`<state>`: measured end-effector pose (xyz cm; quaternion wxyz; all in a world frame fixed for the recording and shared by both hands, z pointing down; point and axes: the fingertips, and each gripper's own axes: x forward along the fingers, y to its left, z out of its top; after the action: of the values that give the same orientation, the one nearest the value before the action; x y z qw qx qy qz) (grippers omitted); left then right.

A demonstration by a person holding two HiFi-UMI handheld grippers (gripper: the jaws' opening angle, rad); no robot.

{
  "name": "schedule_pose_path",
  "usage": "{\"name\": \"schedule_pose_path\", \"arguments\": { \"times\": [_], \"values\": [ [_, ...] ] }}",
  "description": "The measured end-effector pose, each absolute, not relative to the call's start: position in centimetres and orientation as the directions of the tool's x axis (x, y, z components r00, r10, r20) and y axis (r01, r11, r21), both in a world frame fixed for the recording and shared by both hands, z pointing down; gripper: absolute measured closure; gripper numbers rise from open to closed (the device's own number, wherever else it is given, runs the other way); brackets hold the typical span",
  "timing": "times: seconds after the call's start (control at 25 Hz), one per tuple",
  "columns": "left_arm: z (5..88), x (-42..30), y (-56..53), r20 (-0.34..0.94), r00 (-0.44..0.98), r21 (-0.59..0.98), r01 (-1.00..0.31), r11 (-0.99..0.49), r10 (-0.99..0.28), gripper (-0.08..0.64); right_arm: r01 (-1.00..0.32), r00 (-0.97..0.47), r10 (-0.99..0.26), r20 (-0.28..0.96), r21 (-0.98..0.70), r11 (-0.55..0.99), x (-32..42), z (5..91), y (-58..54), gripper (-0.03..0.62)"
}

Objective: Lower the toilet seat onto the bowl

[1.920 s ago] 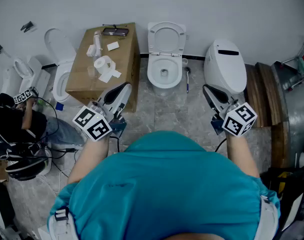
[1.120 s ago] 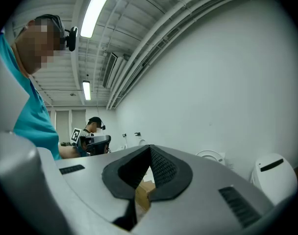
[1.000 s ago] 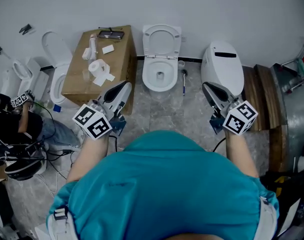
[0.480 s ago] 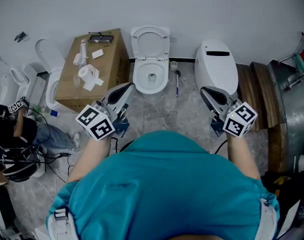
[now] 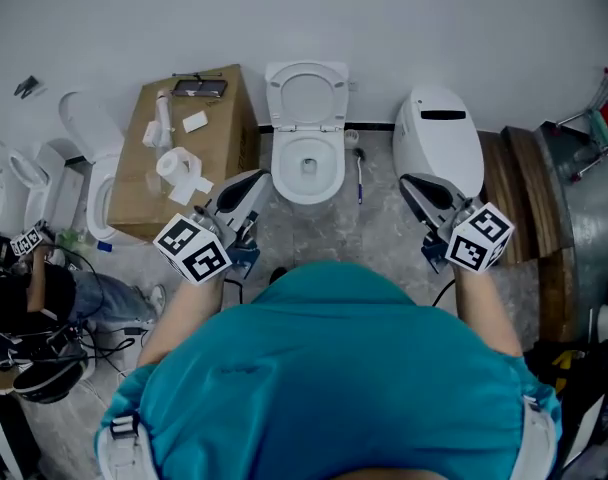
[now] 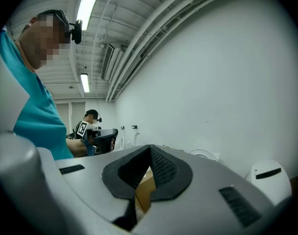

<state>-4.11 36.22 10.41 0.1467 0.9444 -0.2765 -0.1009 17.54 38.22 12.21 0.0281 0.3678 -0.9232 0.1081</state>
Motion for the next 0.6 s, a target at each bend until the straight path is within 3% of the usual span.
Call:
{"name": "schedule_pose_path", "arguments": {
  "times": [0.6],
  "values": [
    [9.9, -17.1, 18.5, -0.117, 0.876, 0.318, -0.414, -0.853, -0.469, 0.557, -0.744, -0.667, -0.734, 0.125, -0.163, 0.648, 3.6, 10.7, 20.9, 0.591]
  ]
}}
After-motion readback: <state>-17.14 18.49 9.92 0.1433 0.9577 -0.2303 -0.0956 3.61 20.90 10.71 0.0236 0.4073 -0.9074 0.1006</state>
